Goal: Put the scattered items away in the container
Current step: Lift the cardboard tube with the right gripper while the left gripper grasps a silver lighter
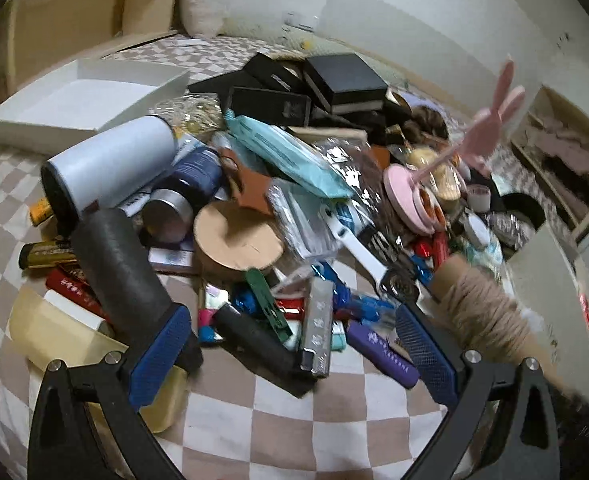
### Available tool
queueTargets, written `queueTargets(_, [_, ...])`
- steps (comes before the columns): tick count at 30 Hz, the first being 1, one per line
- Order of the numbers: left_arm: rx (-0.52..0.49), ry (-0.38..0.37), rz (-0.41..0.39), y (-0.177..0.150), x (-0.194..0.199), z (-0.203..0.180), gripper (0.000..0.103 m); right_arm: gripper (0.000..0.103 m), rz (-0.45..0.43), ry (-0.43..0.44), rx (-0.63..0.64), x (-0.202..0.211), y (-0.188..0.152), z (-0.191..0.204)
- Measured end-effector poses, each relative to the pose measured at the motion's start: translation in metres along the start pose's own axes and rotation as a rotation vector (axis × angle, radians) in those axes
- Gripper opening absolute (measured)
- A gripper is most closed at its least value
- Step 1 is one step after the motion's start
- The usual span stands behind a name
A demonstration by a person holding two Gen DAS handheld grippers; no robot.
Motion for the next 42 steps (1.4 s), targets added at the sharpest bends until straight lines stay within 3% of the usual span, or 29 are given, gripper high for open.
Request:
queueTargets(6, [-0.161,0.062,0.031,-0.016,-0.005,-0.021,0.098,0.043,-0.063,-0.035,-0.085,0.014,0.011,-0.026])
queueTargets(9, [-0.163,0.047,0.051,-0.019,-0.009,-0.021,0.077,0.043,-0.062,-0.022,-0.128,0.014,0.013,-0.034])
queueTargets(13, [-0.165,0.027,0.077,-0.022,-0.014,-0.022,0.062,0.043,-0.050,-0.006,-0.150,0.010,0.014,-0.037])
queueTargets(18, [-0.175,0.030,0.094,-0.021,-0.022,-0.023,0.054,0.043,-0.033,0.008,-0.158,0.006,0.013,-0.039])
queueTargets(26, [-0.208,0.072,0.115,-0.018,-0.038,-0.027,0.053,0.043,-0.021,0.009,-0.144,0.003,0.011,-0.038])
queueTargets(28, [-0.216,0.083,0.120,-0.018,-0.042,-0.028,0.040,0.043,-0.018,0.009,-0.143,0.002,0.011,-0.038])
queueTargets(33, [-0.227,0.100,0.130,-0.017,-0.049,-0.029,0.024,0.043,-0.012,0.013,-0.151,0.001,0.010,-0.040])
queueTargets(42, [-0.188,0.057,0.136,-0.025,-0.036,-0.027,0.024,0.043,-0.014,-0.002,-0.122,0.001,0.008,-0.035])
Point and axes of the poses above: each gripper's, at about its wrist camera, not at the fingertips, and x roughly against the way its jaws point, z to its left, y to its top, the point moved 3 cm from there along -x, roughly the way its jaws point, and after that the axes turned 4 degrees about -y, right-handed, at the moved point
